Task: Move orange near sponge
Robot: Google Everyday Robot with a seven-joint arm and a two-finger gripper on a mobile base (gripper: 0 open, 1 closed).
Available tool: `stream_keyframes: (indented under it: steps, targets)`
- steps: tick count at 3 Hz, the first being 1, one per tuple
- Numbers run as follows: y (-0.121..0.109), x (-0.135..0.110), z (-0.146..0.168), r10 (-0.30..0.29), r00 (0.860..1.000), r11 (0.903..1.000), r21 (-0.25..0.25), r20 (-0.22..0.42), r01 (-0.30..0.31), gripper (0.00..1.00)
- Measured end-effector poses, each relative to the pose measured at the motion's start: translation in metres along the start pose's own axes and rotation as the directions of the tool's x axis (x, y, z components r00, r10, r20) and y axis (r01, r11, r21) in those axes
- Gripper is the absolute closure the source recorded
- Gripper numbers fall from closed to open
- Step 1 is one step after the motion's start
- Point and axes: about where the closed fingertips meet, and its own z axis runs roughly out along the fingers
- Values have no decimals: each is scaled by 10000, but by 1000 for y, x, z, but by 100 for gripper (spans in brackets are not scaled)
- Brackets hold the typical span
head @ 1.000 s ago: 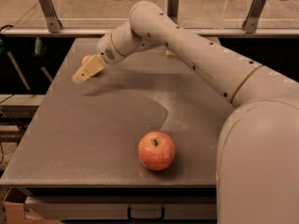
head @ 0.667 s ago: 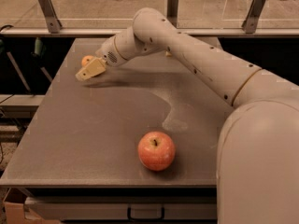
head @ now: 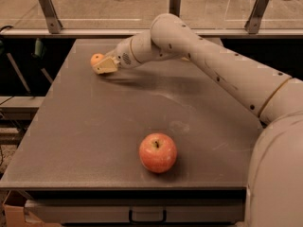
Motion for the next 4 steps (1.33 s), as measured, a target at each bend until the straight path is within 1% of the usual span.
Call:
stream_keyframes:
  steps: [1,2,3,4]
  targets:
    - [-7,4,-48,238,9992,9956,894,324,-266,93]
    - [-15,30,-123,626,9978,9718,2265,213,-658,100]
    - [-34,59,-217,855,9961,9090,4076,222,-871,100]
    - [-39,66,-240,936,9952,8909,4440,268,-957,100]
